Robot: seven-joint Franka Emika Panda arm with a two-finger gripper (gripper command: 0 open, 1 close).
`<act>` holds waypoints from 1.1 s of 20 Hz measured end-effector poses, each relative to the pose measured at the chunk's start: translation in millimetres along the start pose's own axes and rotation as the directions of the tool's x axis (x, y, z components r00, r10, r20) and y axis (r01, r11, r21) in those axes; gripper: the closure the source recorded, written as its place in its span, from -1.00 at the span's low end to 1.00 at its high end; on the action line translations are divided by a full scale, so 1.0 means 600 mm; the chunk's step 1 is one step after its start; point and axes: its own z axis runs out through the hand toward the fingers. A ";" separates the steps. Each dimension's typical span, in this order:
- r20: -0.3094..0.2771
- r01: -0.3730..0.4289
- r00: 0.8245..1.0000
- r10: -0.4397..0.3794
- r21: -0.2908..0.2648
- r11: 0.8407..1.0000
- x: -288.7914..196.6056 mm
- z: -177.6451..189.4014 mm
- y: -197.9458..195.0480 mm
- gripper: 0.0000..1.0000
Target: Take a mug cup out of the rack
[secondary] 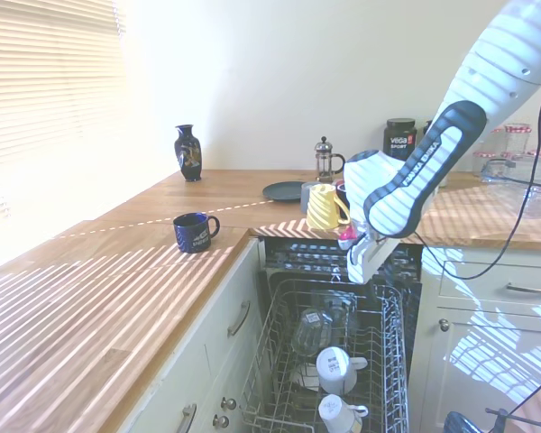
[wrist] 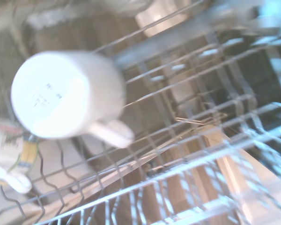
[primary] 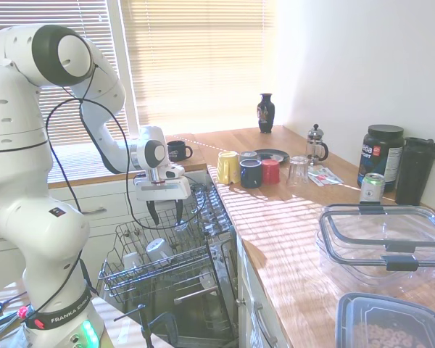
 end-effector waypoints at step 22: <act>0.109 0.566 0.824 -0.556 -0.127 0.815 -0.053 0.176 -0.151 -1.00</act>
